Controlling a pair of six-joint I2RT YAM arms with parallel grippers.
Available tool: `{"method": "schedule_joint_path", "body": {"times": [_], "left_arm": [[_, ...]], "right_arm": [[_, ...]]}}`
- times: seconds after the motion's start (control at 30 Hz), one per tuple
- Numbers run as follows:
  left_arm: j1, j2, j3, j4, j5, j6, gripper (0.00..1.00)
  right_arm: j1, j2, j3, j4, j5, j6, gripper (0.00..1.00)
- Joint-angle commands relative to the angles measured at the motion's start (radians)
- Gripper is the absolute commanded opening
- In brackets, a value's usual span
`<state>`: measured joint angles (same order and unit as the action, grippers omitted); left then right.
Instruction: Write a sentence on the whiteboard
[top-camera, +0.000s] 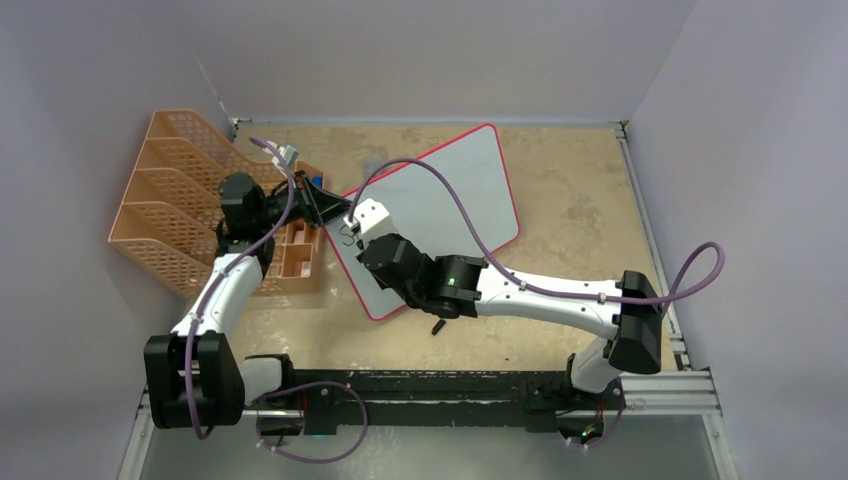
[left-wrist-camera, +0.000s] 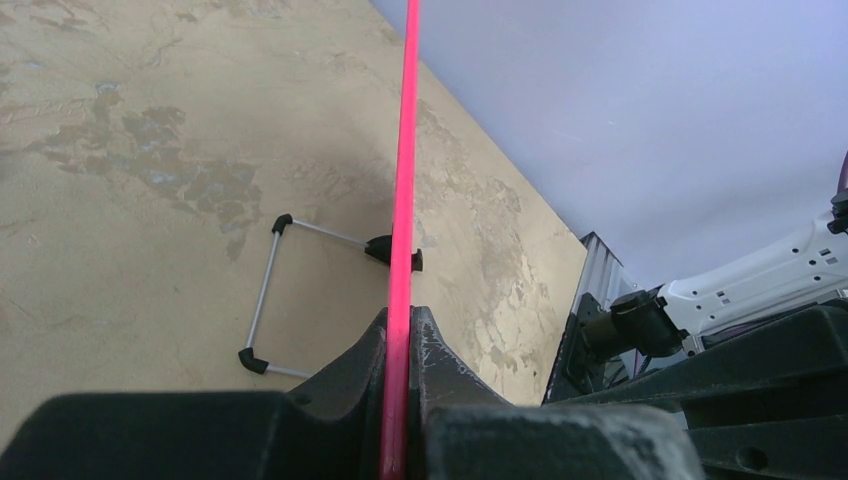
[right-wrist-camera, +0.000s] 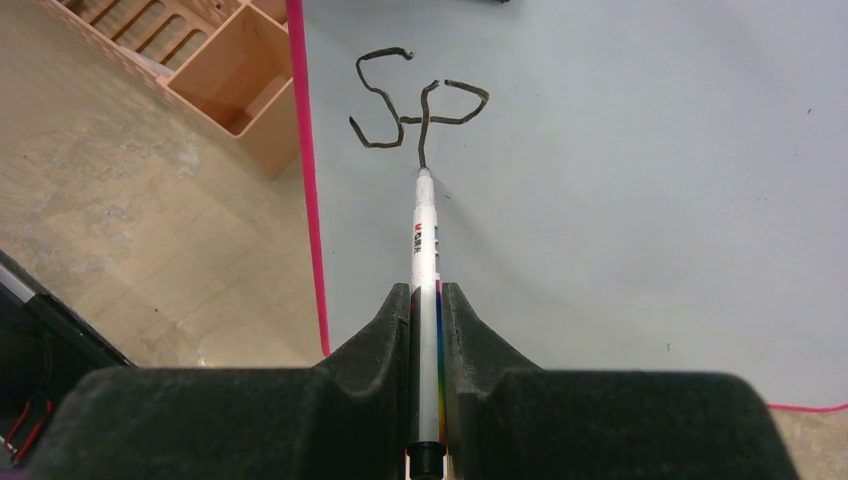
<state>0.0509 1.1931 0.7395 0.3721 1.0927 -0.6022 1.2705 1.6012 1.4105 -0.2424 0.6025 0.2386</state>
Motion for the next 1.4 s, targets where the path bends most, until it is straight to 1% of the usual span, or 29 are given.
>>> {"method": "schedule_joint_path", "body": {"times": [0.0,0.7,0.9,1.13,1.37], "left_arm": [[-0.013,-0.004,-0.002,0.022,0.034,0.019,0.0],[-0.013,-0.002,-0.002,0.022,0.037,0.018,0.0],[-0.013,0.0,-0.001,0.022,0.038,0.019,0.0],[-0.013,0.0,-0.002,0.022,0.036,0.019,0.0],[-0.013,-0.001,-0.001,0.019,0.034,0.022,0.0]], "right_arm": [[-0.007,-0.021,-0.019,-0.02,0.026,0.018,0.0],[-0.01,-0.052,-0.031,0.041,0.101,0.03,0.0],[-0.01,-0.061,-0.025,0.055,0.097,0.022,0.0],[-0.01,-0.119,-0.049,0.093,0.048,0.009,0.0],[-0.016,-0.143,-0.07,0.09,0.055,0.014,0.0]]}}
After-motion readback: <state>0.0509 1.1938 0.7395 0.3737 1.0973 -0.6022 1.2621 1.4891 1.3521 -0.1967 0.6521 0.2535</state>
